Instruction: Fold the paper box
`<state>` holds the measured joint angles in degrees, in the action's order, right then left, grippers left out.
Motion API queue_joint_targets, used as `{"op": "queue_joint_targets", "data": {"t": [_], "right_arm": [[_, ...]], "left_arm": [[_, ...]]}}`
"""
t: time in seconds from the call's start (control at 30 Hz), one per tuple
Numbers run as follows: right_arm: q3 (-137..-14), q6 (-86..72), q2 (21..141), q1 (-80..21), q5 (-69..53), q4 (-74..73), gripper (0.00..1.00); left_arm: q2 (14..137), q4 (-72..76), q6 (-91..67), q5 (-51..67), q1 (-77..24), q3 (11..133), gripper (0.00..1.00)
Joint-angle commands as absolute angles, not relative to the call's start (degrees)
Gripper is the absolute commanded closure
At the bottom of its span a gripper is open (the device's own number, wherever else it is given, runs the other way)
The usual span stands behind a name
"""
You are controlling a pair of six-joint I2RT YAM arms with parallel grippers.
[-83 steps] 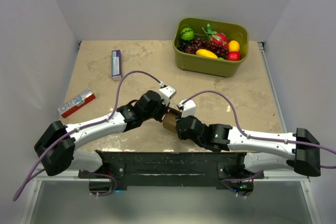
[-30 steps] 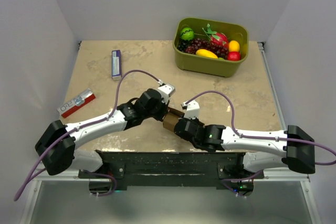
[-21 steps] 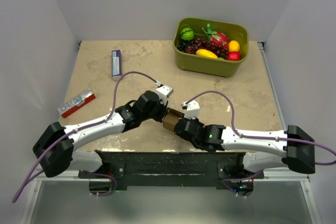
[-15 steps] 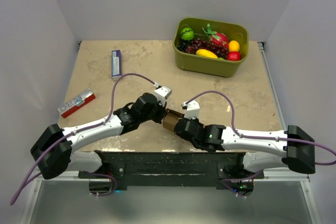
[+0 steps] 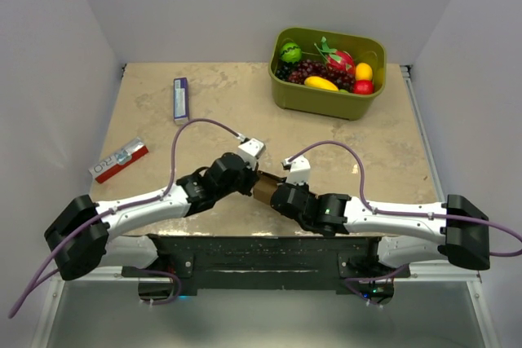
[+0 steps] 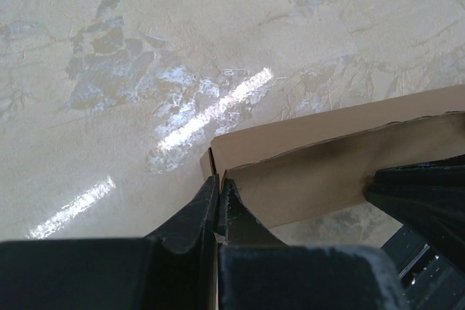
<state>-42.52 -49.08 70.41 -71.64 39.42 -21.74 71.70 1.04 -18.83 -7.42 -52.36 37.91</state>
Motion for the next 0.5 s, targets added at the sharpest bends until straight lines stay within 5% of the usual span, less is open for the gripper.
{"op": "queue_joint_targets", "data": {"t": [0.0,0.47], "right_arm": [[-42.97,-50.36,70.75,-71.72,37.44,-26.02,0.8],[-48.34,-43.95,61.0,-71.72,26.29,-28.83,0.54]], "left_arm": [[72.42,-6.15,-20.74,-9.05,-54.84,35.6,1.0],[74.09,-9.05,-21.36,-14.06,-56.69,39.28,1.0]]}}
